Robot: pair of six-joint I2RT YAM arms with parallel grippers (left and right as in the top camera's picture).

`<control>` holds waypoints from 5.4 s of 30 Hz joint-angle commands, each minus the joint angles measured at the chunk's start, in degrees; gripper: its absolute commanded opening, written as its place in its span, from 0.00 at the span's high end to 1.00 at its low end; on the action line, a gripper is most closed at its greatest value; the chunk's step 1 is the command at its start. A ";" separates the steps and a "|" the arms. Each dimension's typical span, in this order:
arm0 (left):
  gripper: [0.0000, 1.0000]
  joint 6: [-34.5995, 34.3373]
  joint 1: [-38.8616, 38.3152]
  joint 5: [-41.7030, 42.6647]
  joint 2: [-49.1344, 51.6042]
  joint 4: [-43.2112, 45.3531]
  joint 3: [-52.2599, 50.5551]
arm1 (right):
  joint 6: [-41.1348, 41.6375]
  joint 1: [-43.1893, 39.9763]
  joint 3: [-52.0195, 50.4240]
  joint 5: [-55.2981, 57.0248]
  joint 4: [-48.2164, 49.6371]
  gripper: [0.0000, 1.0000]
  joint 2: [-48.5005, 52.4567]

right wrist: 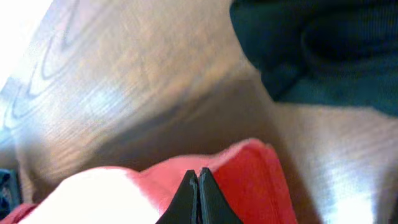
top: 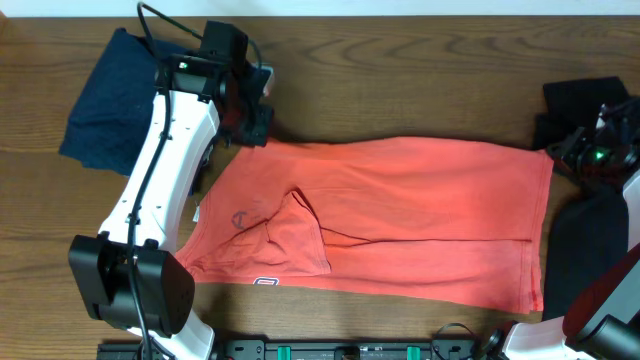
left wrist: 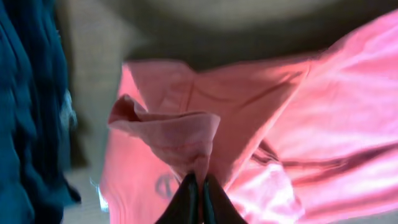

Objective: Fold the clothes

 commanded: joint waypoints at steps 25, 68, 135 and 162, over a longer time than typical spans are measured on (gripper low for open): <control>0.94 -9.18 0.24 -0.33 -8.07 -25.18 0.61 | 1.86 -4.68 0.20 15.15 -23.93 0.99 -9.14; 0.94 -11.65 2.38 -3.67 -16.90 -18.14 -24.90 | 3.82 -4.83 -4.31 31.80 -36.81 0.67 -13.31; 0.94 -10.51 4.28 18.51 -16.50 20.13 -49.29 | 1.20 -4.55 -4.46 20.72 -30.23 0.42 -13.31; 0.51 -13.09 -0.28 2.62 -23.34 21.00 -46.21 | 1.22 -4.55 -4.46 20.72 -30.23 0.41 -13.31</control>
